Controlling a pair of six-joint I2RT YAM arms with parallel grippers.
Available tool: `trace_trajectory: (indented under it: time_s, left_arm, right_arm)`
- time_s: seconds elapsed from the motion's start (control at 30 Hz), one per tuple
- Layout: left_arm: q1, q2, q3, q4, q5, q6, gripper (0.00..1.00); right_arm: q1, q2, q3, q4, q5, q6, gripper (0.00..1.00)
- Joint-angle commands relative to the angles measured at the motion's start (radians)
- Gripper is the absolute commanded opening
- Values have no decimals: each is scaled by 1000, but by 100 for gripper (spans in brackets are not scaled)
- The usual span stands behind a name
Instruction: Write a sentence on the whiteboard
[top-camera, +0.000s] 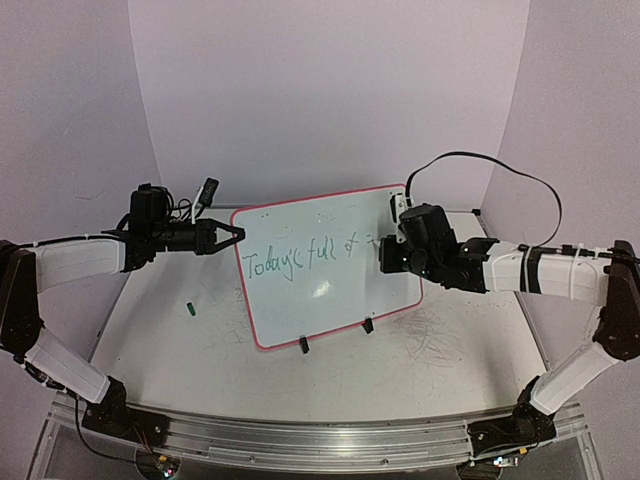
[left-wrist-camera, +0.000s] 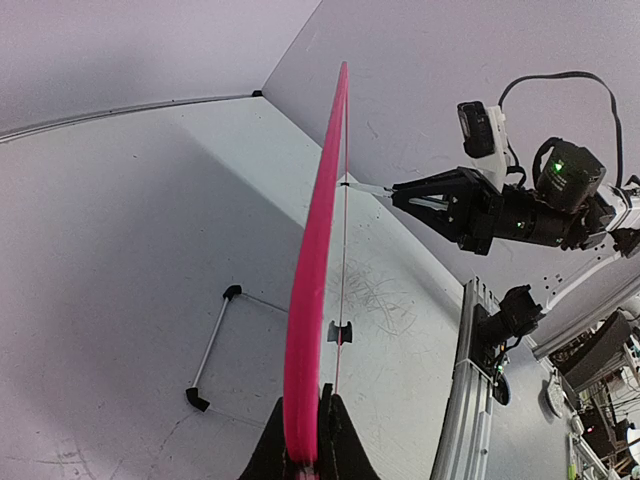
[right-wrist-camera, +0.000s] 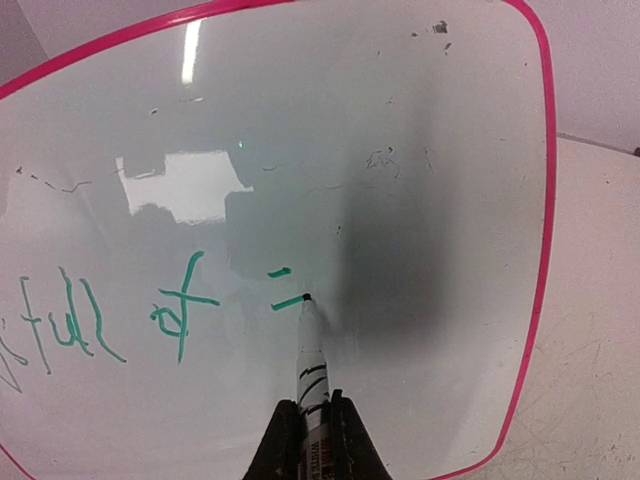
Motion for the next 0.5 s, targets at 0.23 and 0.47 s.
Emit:
trace_trajectory:
  time_s: [0.23,0.47]
  left_arm:
    - [-18,13,16,-62,-81,102,0]
    - [-18,13,16,-62,-81,102,0]
  right_arm:
    - [-3,-12,-25,-34,-33,15,0]
    - [1,-33,-44,-56,-33,30,0]
